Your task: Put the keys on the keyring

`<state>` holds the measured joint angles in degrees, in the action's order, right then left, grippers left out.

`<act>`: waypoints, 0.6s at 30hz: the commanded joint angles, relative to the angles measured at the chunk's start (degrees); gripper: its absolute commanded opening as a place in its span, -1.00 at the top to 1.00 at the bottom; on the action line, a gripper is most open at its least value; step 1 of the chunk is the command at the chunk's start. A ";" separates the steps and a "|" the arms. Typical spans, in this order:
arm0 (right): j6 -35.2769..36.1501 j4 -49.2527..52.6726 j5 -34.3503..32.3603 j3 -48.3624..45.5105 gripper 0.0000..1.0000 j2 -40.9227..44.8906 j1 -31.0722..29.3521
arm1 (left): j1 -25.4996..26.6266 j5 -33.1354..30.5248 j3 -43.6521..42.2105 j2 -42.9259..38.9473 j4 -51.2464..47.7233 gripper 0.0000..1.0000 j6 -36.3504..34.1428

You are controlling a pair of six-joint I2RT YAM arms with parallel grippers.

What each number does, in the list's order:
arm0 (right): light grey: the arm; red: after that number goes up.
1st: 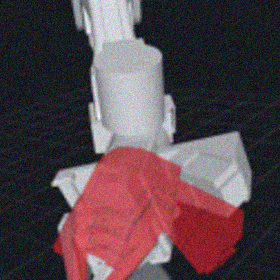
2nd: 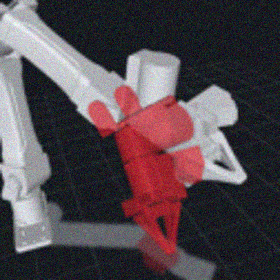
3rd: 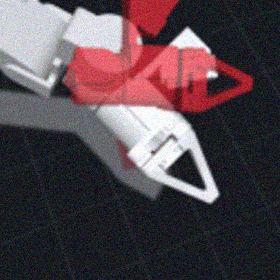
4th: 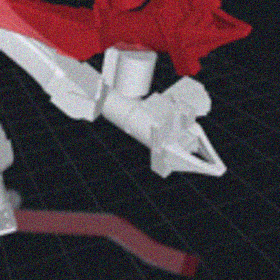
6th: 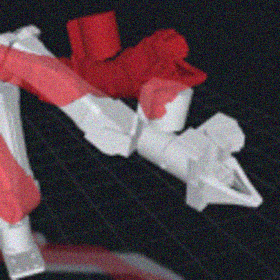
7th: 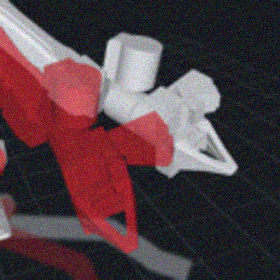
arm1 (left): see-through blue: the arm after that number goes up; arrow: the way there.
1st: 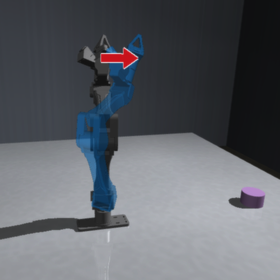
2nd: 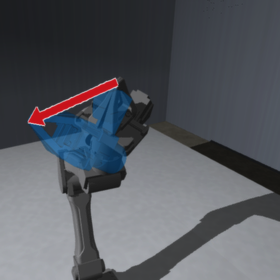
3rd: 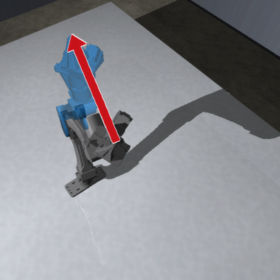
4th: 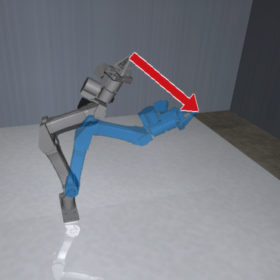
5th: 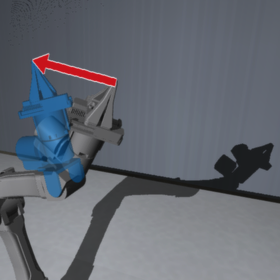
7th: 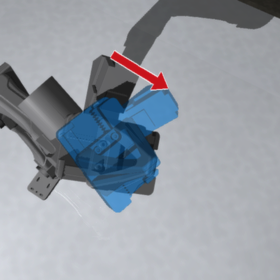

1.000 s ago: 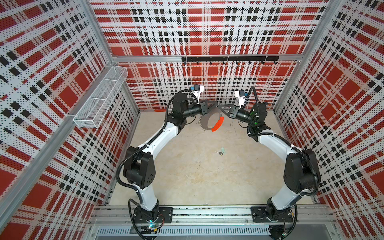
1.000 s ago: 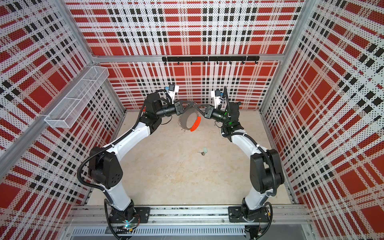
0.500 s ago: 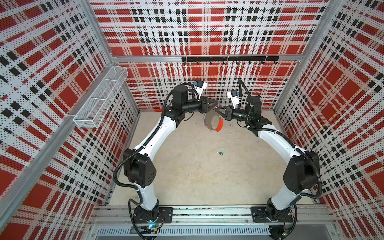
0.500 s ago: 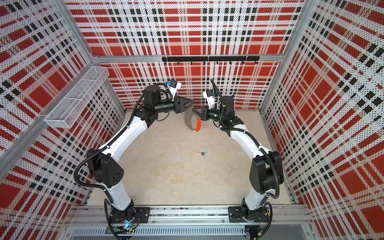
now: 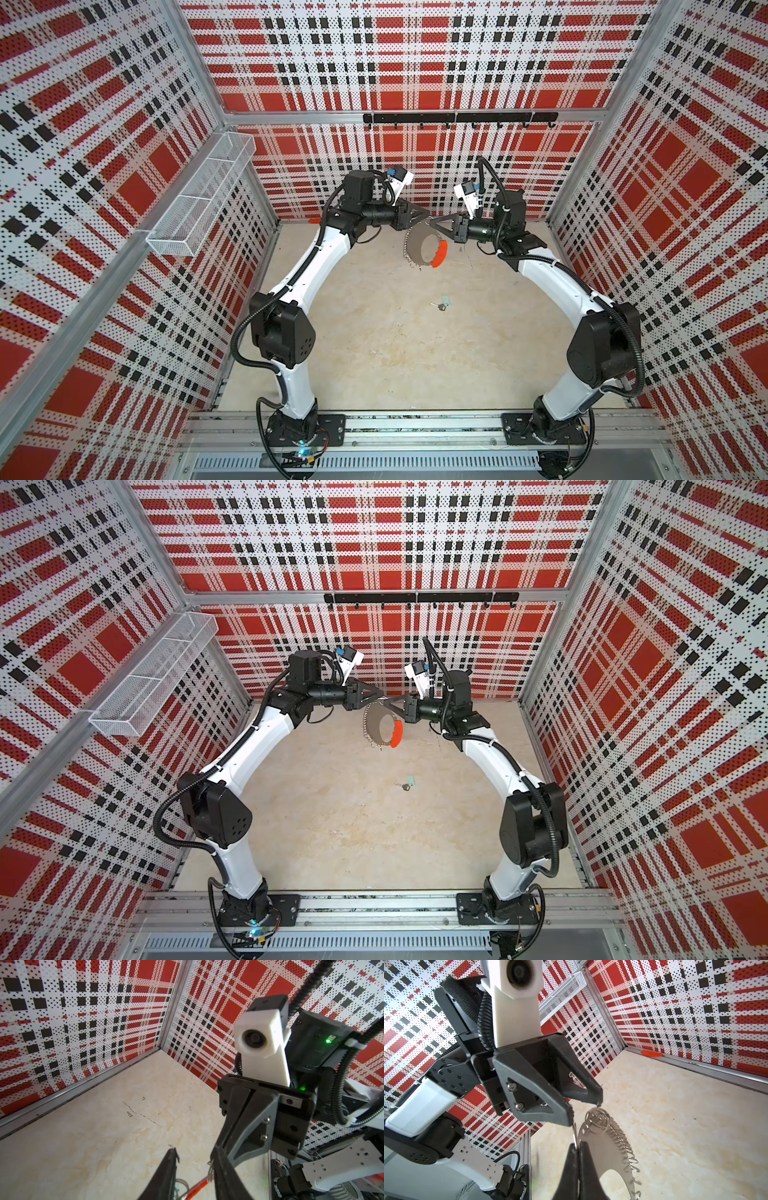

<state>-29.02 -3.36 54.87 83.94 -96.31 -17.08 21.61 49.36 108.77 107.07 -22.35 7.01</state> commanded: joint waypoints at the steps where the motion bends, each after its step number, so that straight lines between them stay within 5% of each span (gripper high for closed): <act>1: -0.83 -3.75 2.60 1.00 0.92 0.51 0.24 | 0.02 2.19 2.14 0.90 -1.43 0.35 -1.18; 15: -2.23 -5.89 1.92 1.28 0.93 0.09 0.22 | 0.54 3.50 3.09 2.18 -1.69 0.56 -0.50; 18: -6.97 -9.97 2.42 0.44 0.93 -0.10 0.21 | 0.54 3.46 2.86 2.13 -2.21 0.57 -0.74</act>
<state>-33.06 -5.96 55.75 83.92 -96.64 -17.08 21.87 52.27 110.19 108.36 -22.85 7.03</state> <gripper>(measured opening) 0.049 0.217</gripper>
